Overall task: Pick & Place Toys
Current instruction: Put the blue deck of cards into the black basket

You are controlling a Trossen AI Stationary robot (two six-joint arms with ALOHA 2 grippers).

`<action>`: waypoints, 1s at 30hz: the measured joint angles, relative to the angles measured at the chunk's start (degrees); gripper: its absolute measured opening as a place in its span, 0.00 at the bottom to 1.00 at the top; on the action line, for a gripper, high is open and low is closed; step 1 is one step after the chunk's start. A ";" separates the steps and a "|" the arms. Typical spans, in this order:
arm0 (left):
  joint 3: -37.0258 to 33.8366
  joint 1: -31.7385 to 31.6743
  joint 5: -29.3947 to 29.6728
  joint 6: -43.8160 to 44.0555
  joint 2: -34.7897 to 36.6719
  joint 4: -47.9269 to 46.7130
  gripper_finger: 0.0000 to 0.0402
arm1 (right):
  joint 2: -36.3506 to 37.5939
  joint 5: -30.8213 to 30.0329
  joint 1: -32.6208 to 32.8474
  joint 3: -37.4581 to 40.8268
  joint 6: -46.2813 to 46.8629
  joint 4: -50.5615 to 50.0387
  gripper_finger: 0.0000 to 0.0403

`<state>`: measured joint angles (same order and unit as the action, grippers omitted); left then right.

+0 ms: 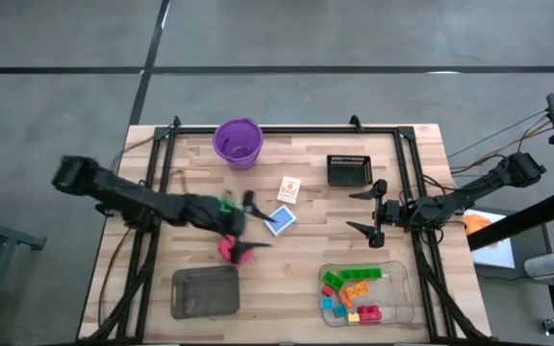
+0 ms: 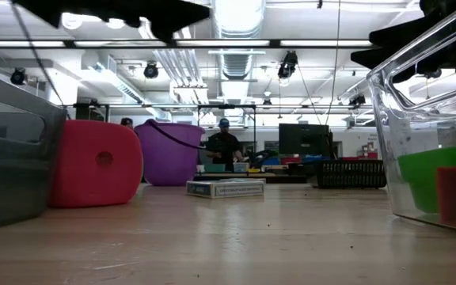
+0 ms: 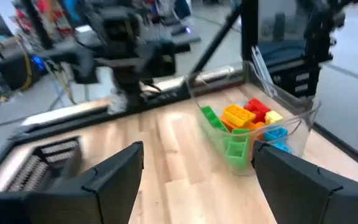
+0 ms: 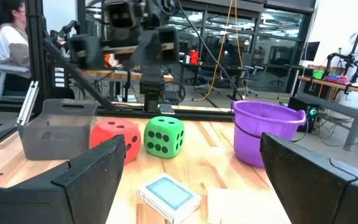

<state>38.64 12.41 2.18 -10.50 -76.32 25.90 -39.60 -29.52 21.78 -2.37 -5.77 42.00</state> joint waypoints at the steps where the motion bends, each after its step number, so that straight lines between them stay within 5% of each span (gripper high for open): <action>1: -2.14 -0.26 0.02 0.06 3.21 0.26 0.75 | -0.02 -0.03 -0.04 0.00 0.06 0.04 0.90; 7: -14.73 -0.38 -0.03 8.80 21.84 1.31 0.75 | -0.36 -0.27 -0.31 0.00 0.87 0.18 0.90; 16: -31.62 -0.70 -0.18 7.76 40.11 1.42 0.75 | -1.13 -0.26 -0.52 0.02 1.50 0.80 0.90; 30: -36.07 -1.66 -3.96 7.58 57.42 -10.12 0.75 | -3.66 -0.44 -2.60 0.02 0.63 1.96 0.90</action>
<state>2.57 10.74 -1.78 -2.92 -18.90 15.78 -43.26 -29.95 19.18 -2.35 -5.14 43.96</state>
